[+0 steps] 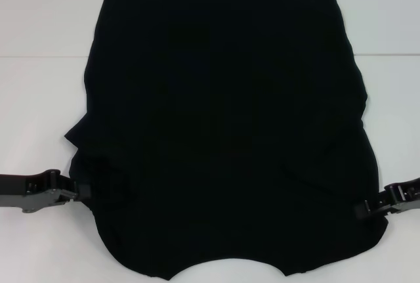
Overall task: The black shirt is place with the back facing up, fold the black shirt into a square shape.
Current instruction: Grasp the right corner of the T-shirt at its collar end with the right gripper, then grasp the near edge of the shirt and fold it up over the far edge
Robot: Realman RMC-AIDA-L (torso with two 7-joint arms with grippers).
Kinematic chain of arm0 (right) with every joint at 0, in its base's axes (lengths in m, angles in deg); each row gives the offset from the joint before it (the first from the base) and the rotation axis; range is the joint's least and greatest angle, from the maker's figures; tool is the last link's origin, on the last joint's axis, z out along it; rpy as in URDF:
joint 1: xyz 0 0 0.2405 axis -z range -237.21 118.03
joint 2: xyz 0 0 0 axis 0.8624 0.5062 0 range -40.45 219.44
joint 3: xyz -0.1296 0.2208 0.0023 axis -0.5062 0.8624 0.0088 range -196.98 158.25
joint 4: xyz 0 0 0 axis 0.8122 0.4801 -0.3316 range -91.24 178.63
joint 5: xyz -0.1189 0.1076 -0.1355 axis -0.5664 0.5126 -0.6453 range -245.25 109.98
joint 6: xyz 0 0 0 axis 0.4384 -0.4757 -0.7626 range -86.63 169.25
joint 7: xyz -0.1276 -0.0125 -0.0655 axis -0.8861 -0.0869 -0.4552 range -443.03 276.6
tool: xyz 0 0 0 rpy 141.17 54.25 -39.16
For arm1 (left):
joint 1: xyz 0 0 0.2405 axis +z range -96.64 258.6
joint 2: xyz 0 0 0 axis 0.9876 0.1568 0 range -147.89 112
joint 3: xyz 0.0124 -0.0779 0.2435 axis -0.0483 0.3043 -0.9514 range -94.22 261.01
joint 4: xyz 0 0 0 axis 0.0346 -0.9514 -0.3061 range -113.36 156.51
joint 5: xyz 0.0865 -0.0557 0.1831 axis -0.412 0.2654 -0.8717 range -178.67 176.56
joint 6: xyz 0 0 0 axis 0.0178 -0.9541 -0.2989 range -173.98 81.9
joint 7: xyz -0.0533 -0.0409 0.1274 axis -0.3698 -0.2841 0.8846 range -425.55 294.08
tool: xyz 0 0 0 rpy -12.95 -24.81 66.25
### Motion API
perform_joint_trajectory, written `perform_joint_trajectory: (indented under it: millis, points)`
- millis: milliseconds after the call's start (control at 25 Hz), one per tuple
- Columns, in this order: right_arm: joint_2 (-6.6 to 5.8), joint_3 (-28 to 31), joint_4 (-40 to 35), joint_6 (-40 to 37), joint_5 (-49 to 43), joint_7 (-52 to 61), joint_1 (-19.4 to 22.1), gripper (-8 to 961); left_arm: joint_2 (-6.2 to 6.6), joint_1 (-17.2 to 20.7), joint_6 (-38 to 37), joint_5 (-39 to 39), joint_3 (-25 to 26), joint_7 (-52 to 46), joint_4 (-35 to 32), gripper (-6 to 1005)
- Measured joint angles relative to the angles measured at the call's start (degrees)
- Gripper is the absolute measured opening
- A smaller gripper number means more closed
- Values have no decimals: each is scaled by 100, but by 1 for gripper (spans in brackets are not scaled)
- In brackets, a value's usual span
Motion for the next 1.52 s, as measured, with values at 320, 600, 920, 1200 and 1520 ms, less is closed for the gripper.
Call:
perform_joint_trajectory:
  millis: [320,600,920,1200,1520]
  points:
    - [20,-259,87,-94,-33,16,-73,439,0,1,0,4,6,2,0,55]
    - [9,-253,32,-145,2,23,-46,216,1,-1,0,9,9,-4,0,59]
    - [-25,-256,20,-161,-25,26,-16,106,1,-5,-43,10,9,31,0,63]
    - [-95,-242,-371,-855,1,-15,211,65,22,-29,-855,-6,-40,556,-2,67]
    - [-94,-223,-981,-1996,11,-127,622,65,13,28,-1668,-58,-732,709,-55,71]
